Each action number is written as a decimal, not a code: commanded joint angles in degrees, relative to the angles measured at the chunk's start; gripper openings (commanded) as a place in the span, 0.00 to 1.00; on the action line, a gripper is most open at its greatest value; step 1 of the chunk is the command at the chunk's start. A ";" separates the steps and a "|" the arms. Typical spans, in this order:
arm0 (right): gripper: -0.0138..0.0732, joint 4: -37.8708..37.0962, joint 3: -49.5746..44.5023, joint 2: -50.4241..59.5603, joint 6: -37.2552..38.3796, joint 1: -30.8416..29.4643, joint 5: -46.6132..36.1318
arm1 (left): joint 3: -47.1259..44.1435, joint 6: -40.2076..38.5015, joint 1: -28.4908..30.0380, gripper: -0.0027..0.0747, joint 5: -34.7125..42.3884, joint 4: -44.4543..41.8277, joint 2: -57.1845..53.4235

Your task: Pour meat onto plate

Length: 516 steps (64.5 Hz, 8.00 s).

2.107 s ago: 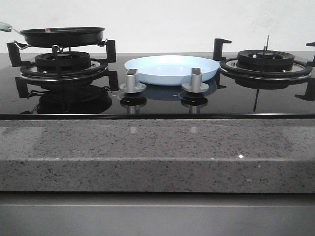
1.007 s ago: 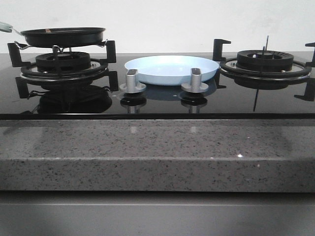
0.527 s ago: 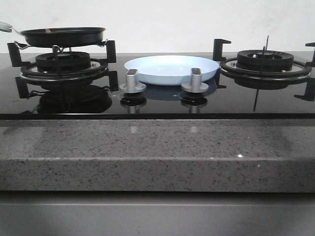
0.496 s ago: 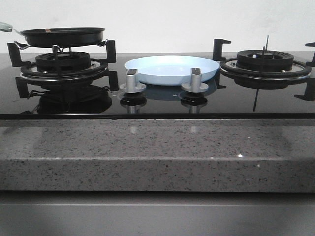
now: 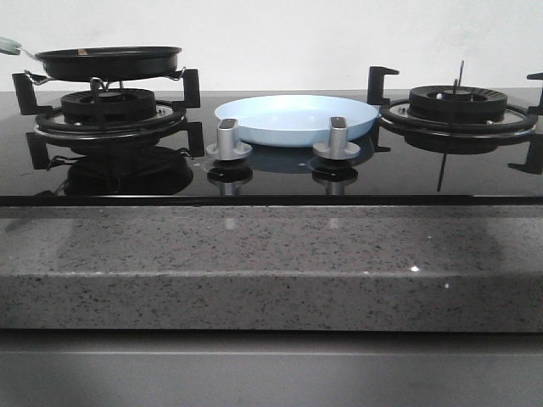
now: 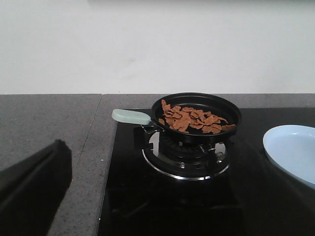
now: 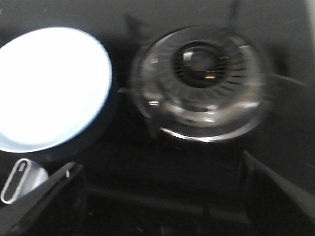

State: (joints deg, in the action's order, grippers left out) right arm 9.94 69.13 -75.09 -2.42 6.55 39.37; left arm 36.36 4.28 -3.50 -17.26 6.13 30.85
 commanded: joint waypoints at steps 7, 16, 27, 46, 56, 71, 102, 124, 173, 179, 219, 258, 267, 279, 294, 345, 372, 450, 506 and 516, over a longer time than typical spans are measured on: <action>0.86 0.79 15.41 -11.17 -1.30 4.55 5.77 | 2.06 -0.52 -0.13 0.86 5.07 0.27 0.44; 0.75 0.74 28.04 -20.33 -1.72 6.12 13.42 | 2.06 -0.52 -0.13 0.86 5.07 0.27 0.44; 0.66 0.74 40.77 -30.06 -2.96 6.12 21.27 | 2.06 -0.52 -0.13 0.86 5.07 0.27 0.44; 0.63 0.74 54.52 -41.82 -3.20 6.38 27.15 | 2.06 -0.52 -0.13 0.86 5.07 0.27 0.44; 0.63 0.74 56.71 -45.12 -3.81 6.38 27.14 | 2.06 -0.52 -0.13 0.86 5.21 0.27 0.44; 0.63 0.74 56.79 -47.68 -4.21 6.38 26.87 | 2.06 -0.52 -0.13 0.86 5.21 0.27 0.44; 0.20 0.74 58.24 -48.64 -4.21 6.38 27.63 | 2.06 -0.52 -0.13 0.86 5.21 0.27 0.44; 0.09 0.74 64.84 -48.26 -4.21 6.38 33.50 | 2.06 -0.52 -0.13 0.86 5.21 0.27 1.40; 0.09 12.25 42.55 -29.23 -6.16 7.55 29.60 | 2.06 -0.52 -0.13 0.86 5.47 0.27 2.37; 0.09 12.25 33.04 -24.94 -6.21 8.52 24.36 | 2.06 -0.52 -0.13 0.86 5.47 0.27 2.37; 0.09 13.82 17.29 -19.13 -6.20 9.63 11.66 | 2.18 -0.52 -0.13 0.86 8.09 1.45 2.87; 0.09 13.82 17.29 -19.13 -6.20 9.58 11.66 | 27.22 2.73 14.24 0.86 -12.19 23.21 36.65; 0.09 13.82 17.29 -19.13 -6.20 9.58 11.66 | 31.46 12.43 15.57 0.86 -14.79 38.93 43.49; 0.09 13.82 17.29 -19.13 -6.20 9.58 11.66 | 35.72 18.21 17.11 0.86 -17.20 52.28 51.71; 0.09 13.82 17.29 -19.13 -6.20 9.53 11.66 | 39.87 18.30 17.11 0.86 -18.95 56.08 60.31; 0.09 13.82 17.29 -19.13 -6.20 9.53 11.66 | 40.09 24.17 17.11 0.25 -19.36 72.04 66.45; 0.09 13.82 17.29 -19.13 -6.20 9.53 11.66 | 40.09 25.71 17.33 0.01 -21.91 72.92 66.34; 0.09 13.82 17.29 -19.13 -6.20 9.54 11.65 | 40.09 44.23 -1.70 0.01 -24.46 71.05 47.42; 0.09 13.82 17.29 -19.13 -6.20 9.54 11.65 | 40.09 54.01 -30.94 0.01 -1.61 28.76 39.27; 0.09 13.82 17.29 -19.13 -6.20 9.54 11.65 | 40.09 54.01 -33.81 0.01 0.86 22.98 38.01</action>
State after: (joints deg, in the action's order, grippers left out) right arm 21.76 85.21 -97.31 -8.11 16.25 52.82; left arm 74.62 58.40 -36.09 -23.32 30.75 71.60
